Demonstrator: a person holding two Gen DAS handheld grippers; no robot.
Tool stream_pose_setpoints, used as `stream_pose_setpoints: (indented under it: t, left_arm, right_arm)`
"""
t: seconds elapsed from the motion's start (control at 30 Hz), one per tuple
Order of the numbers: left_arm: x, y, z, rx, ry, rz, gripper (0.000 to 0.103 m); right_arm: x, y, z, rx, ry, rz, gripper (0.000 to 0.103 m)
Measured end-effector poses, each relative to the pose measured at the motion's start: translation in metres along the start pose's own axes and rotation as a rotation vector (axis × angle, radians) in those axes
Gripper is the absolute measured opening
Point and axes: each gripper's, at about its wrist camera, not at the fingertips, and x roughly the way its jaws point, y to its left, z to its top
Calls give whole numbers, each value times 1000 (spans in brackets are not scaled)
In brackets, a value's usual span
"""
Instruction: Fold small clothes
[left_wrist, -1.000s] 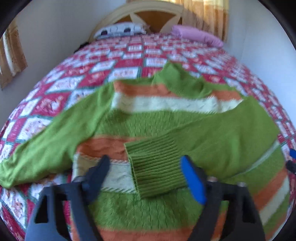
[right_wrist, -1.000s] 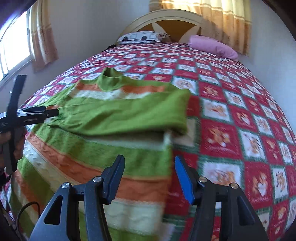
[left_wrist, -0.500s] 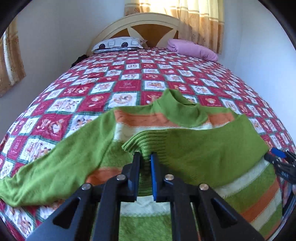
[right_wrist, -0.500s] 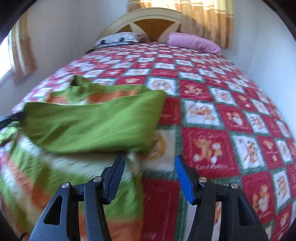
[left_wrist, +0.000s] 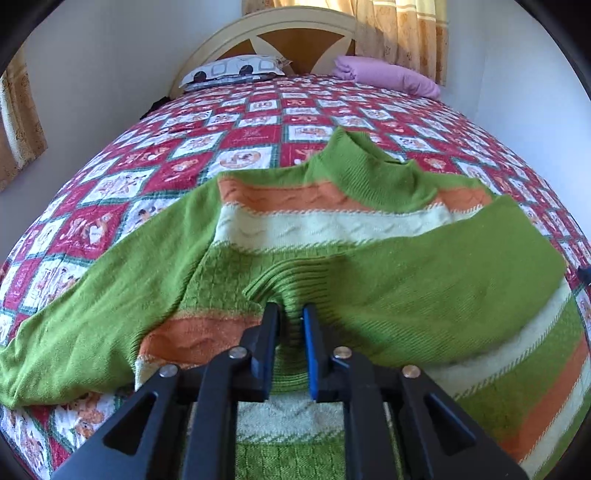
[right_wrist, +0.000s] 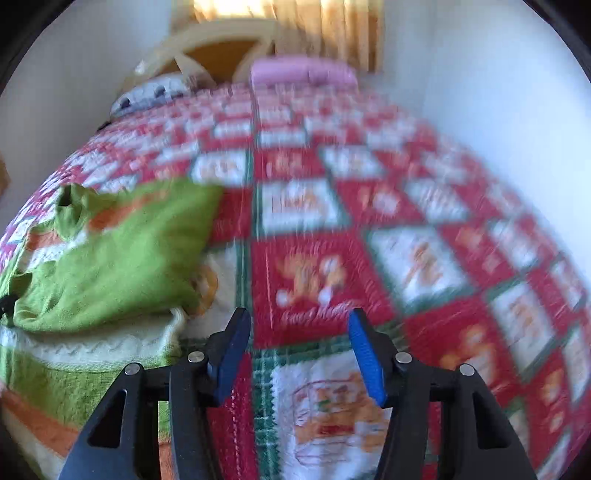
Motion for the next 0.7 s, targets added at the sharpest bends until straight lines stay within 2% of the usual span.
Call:
stream_pose_setpoints:
  t: [0.03,0.1,0.2,0.27,0.3,0.37,0.4,0.5,0.63,0.7]
  left_arm:
    - [2,1,-1,-5,4,1,20]
    - [3,4,-1,-23,2,2,23]
    - [0,4,-4,-36,-8,16,27]
    - [-1,6,-6,-43,-10,29,31]
    - [-1,7,-7,-47,-11,32,34]
    - [0,9,-8,-60,-10,34,40]
    - [0,10,-8,-67,-9,37,45]
    - [0,16,-11,-100,-2,31,54]
    - [-1,19,-14,-122,0,30,57]
    - [-1,19,-14,-120,1,37,61]
  right_arm:
    - [-12,5,5,-18,-50,62,56]
    - [-22,20,16,-51,-73,186,56]
    - [-13,45,33,-64,-29,356,56]
    - [5,63,40,-80,31,434,51]
    - [12,71,39,-94,49,437,47]
    - [37,78,27,-128,122,343,45]
    - [47,72,18,-105,161,324,38]
    - [39,67,8,-107,164,330,35]
    - [19,87,11,-230,187,212,36]
    - [5,94,22,-219,136,212,36]
